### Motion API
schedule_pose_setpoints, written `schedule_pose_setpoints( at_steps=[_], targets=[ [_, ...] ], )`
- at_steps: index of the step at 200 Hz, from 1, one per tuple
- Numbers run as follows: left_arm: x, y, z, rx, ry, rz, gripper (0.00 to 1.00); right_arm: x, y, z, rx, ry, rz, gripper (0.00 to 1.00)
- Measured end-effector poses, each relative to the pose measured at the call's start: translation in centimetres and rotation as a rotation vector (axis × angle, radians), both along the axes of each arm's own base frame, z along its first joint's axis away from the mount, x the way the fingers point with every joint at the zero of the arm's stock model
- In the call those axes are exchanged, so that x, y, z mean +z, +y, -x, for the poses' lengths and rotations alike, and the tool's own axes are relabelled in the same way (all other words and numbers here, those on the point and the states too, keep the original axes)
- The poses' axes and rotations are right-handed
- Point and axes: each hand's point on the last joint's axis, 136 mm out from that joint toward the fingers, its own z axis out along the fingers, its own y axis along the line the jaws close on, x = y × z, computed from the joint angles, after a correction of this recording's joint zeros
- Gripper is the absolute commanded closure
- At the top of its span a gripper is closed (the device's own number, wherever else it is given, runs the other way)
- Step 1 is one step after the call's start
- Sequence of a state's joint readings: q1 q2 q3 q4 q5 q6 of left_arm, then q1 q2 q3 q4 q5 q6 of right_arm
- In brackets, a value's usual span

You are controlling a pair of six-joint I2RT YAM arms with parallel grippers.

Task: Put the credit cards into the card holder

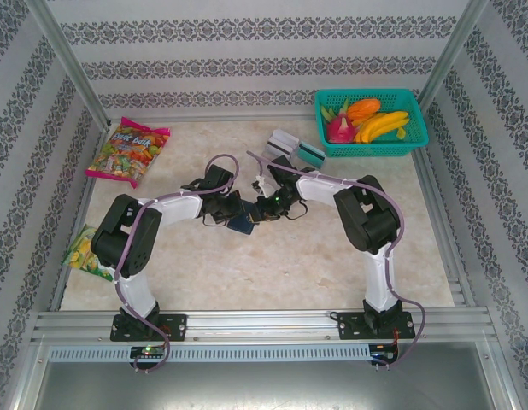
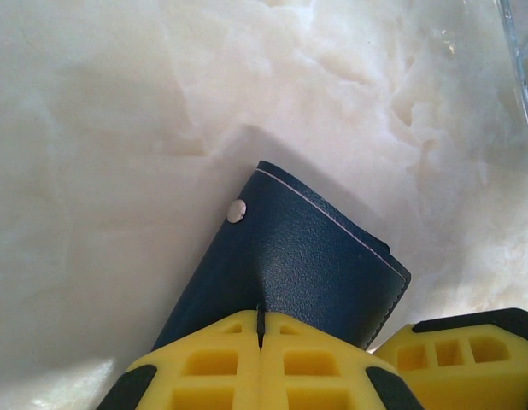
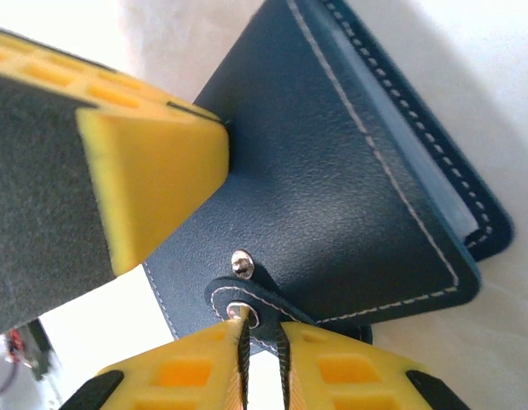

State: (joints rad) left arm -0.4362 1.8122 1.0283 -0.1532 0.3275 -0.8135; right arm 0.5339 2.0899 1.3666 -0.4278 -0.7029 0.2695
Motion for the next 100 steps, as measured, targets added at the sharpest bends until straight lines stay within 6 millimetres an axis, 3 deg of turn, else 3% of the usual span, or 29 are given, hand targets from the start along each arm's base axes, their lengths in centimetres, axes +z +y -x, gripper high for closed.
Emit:
schedule_pose_setpoints(
  at_steps=[100],
  targets=[
    [-0.11, 0.0, 0.02, 0.007, -0.018, 0.014, 1.0, 0.37, 0.51, -0.06, -0.096, 0.07, 0.009, 0.79]
  ],
)
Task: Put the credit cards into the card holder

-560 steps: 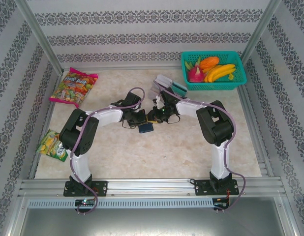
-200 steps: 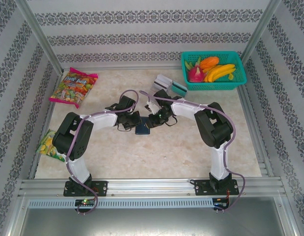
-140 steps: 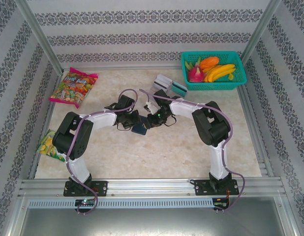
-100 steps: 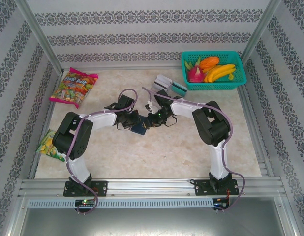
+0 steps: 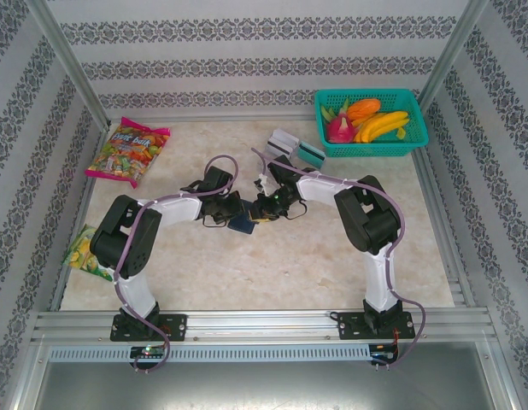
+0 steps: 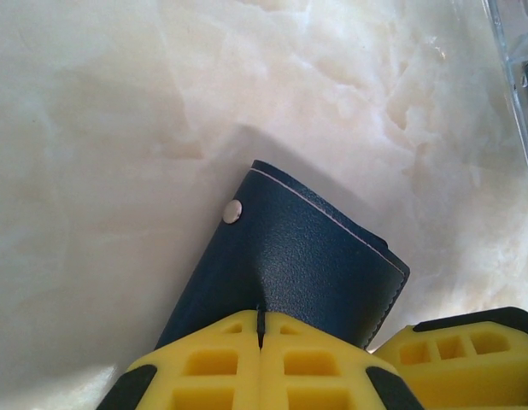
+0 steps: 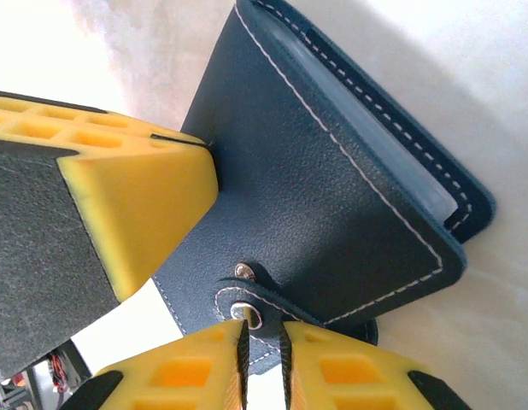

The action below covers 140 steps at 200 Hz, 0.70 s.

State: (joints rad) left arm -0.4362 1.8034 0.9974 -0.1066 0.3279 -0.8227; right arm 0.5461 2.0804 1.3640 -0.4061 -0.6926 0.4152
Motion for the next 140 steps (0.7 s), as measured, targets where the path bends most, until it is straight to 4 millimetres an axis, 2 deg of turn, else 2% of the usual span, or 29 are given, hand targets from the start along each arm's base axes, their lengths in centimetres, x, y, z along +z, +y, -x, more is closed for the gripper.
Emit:
schedule_pose_setpoints(
  at_steps=[140],
  targets=[
    [0.0, 0.02, 0.04, 0.014, -0.011, 0.016, 1.0, 0.23, 0.91, -0.76, -0.055, -0.04, 0.064, 0.8]
  ],
)
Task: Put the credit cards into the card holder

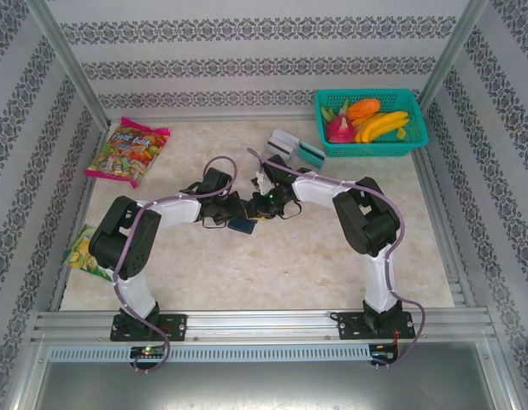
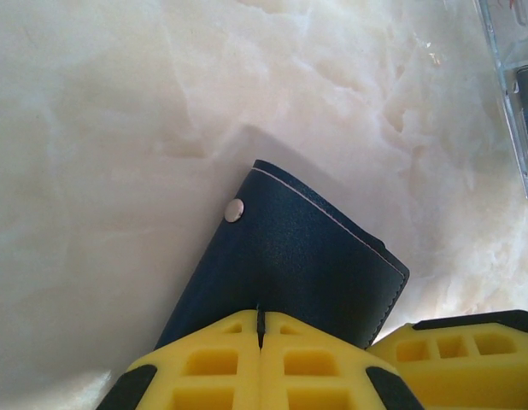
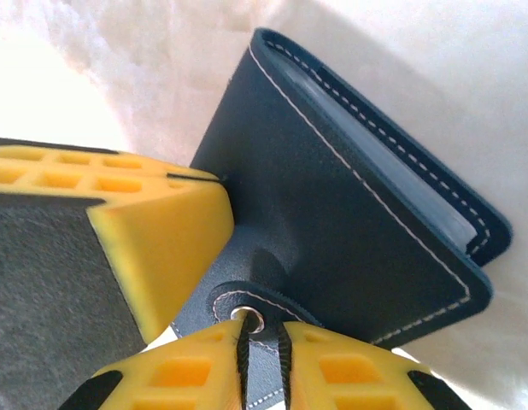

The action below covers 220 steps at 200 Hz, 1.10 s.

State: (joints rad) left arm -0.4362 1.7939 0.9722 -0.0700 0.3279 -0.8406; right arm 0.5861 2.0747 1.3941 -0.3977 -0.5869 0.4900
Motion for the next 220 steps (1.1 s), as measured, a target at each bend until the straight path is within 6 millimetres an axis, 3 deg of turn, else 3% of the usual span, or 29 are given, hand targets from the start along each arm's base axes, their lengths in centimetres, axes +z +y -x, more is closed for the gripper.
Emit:
schedule_pose_setpoints(
  at_steps=[220],
  targets=[
    [-0.03, -0.08, 0.24, 0.003, -0.001, 0.015, 1.0, -0.37, -0.26, 0.67, 0.043, 0.088, 0.139, 0.78]
  ],
)
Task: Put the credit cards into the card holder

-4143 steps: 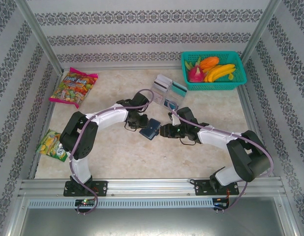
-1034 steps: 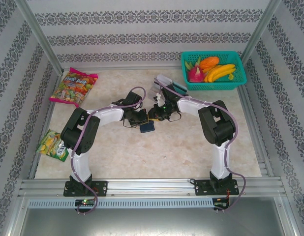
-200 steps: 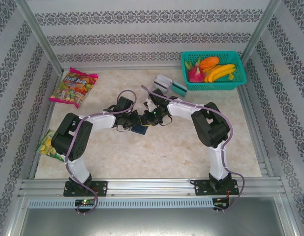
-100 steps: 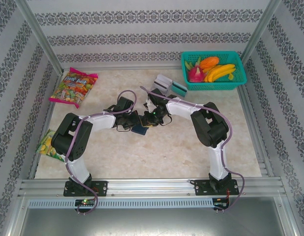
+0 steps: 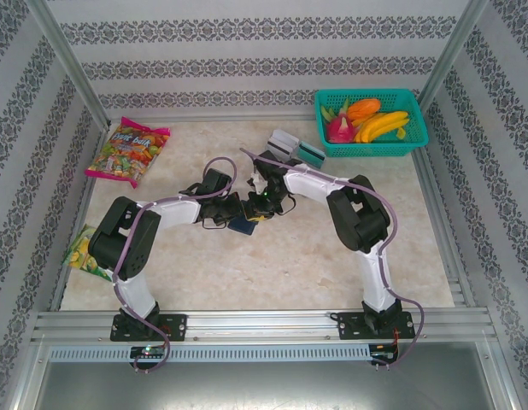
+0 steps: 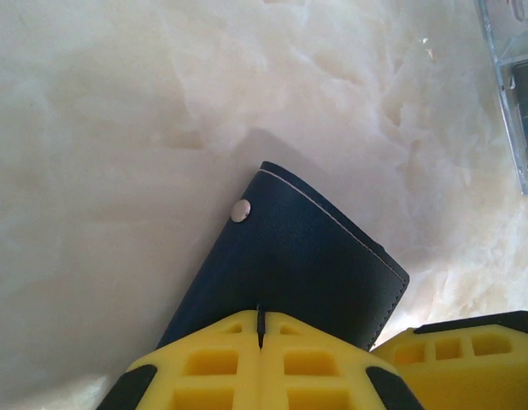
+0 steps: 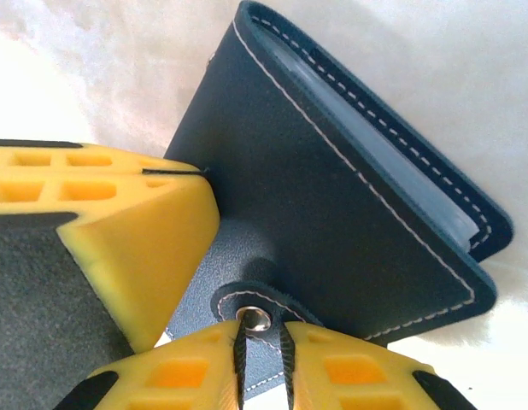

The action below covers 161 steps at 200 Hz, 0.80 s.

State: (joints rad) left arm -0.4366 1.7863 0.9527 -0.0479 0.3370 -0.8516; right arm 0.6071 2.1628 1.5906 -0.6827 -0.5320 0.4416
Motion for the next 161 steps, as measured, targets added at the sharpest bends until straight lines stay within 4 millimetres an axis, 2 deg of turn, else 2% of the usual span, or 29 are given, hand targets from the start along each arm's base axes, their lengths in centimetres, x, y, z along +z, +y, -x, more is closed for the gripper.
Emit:
schedule_pose_setpoints(
  at_steps=[161],
  targets=[
    [-0.26, 0.24, 0.07, 0.022, -0.046, 0.073, 1.0, 0.17, 0.37, 0.33, -0.059, 0.103, 0.226, 0.81]
  ],
)
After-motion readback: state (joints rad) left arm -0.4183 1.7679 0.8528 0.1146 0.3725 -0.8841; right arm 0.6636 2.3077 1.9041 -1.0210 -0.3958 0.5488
